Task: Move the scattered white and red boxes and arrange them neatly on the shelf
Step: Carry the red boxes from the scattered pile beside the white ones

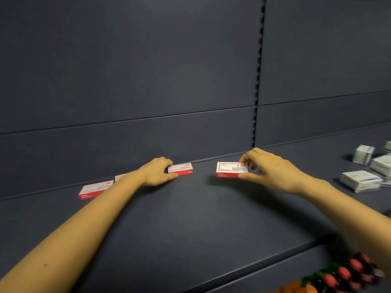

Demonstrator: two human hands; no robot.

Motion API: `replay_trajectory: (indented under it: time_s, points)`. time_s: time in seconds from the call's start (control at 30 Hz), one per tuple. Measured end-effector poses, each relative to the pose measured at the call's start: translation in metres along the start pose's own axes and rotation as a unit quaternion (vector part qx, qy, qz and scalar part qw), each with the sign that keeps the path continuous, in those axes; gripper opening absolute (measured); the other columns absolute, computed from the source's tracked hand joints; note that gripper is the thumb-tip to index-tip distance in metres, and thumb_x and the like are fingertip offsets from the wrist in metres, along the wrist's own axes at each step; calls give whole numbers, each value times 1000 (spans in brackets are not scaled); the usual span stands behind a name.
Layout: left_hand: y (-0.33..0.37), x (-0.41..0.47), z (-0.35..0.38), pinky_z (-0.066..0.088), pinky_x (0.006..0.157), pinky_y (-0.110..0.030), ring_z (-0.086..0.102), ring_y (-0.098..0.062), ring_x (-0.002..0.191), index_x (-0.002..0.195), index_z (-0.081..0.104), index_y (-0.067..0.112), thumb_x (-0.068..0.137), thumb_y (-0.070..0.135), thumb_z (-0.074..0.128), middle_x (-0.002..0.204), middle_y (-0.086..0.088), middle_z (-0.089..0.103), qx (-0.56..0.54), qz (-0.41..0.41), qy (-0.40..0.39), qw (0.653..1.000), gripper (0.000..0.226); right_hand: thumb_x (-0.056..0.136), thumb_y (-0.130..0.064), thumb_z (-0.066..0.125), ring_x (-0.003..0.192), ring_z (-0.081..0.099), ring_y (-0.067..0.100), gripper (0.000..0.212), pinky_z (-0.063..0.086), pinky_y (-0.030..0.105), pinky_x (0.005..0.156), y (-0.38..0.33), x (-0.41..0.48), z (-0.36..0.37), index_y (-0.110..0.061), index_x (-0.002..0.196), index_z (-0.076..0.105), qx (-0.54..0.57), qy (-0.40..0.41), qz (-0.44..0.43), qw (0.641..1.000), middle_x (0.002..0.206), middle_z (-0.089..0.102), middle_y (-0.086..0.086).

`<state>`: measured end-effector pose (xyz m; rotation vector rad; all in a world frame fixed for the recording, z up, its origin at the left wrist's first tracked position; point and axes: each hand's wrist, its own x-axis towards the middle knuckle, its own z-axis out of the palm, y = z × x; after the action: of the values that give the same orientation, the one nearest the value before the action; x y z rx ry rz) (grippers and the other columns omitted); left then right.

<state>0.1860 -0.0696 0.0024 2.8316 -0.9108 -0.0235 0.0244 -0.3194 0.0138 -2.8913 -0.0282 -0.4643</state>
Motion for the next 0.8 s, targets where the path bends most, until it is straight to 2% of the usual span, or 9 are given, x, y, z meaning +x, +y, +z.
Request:
replay_trajectory:
  time_s: [0.13, 0.33, 0.43, 0.6, 0.7, 0.8]
  points:
    - [-9, 10, 1, 41, 95, -34, 50, -26, 109, 118, 54, 8, 88, 32, 57, 121, -13, 53, -5, 25, 10, 1000, 38, 84, -50, 55, 95, 49, 8, 40, 48, 27, 77, 5, -27, -4, -26, 116, 48, 4, 14, 48, 999, 118, 50, -9]
    - [8, 13, -11, 43, 87, -32, 50, -20, 100, 115, 56, 11, 85, 33, 62, 114, -11, 56, -10, 112, 31, 993, 39, 83, -49, 56, 96, 50, 10, 41, 51, 38, 83, 15, -63, -16, -26, 116, 48, -5, 41, 106, 993, 116, 49, -9]
    - [37, 11, -15, 42, 80, -28, 49, -17, 95, 114, 57, 12, 84, 33, 62, 111, -8, 57, -34, 172, 54, 983, 37, 83, -47, 58, 95, 52, 13, 39, 49, 40, 85, 25, -81, -27, -25, 113, 51, -6, 62, 125, 990, 109, 49, -8]
    - [102, 3, -20, 40, 73, -17, 52, -16, 97, 114, 57, 16, 82, 32, 64, 110, -3, 57, -103, 262, 72, 957, 36, 82, -45, 59, 89, 50, 11, 37, 47, 36, 82, 50, -119, -51, -22, 111, 54, -14, 101, 140, 985, 99, 46, -11]
    - [147, 0, -18, 40, 71, -14, 52, -15, 97, 113, 57, 18, 83, 32, 64, 111, -2, 58, -117, 304, 69, 943, 35, 82, -44, 60, 92, 52, 12, 34, 46, 38, 84, 71, -147, -67, -24, 109, 54, -15, 110, 164, 980, 102, 49, -10]
    - [195, -2, -12, 41, 71, -13, 52, -12, 95, 114, 57, 18, 83, 33, 64, 112, -1, 58, -124, 335, 65, 932, 35, 83, -41, 61, 95, 53, 14, 36, 43, 30, 83, 95, -178, -84, -21, 112, 54, -32, 113, 180, 977, 106, 51, -7]
